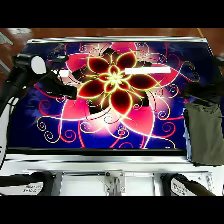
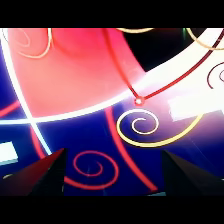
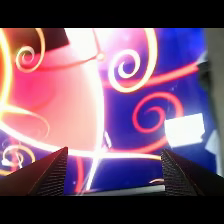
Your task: Fold the shirts.
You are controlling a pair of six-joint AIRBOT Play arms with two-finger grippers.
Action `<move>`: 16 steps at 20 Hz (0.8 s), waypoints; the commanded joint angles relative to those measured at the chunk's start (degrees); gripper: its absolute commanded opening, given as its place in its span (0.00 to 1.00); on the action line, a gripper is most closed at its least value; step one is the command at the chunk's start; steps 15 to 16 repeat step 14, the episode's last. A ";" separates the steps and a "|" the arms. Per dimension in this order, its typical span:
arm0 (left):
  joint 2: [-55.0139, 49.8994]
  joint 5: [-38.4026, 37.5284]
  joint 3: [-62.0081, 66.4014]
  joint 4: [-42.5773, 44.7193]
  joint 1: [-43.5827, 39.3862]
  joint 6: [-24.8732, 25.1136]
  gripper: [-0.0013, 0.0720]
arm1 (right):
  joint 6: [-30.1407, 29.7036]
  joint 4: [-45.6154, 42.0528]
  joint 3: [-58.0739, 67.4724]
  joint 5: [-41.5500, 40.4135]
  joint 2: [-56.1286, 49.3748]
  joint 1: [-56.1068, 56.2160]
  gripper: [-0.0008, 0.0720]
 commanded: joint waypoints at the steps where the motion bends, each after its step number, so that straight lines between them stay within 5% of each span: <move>1: -2.91 -2.08 0.74 2.27 -1.14 -0.76 0.91 | 1.64 -2.38 -0.04 0.46 -1.60 9.51 0.97; 16: -3.15 -3.54 0.74 1.18 -1.16 0.70 0.91 | 1.62 -2.45 -0.04 0.46 -1.46 15.13 0.97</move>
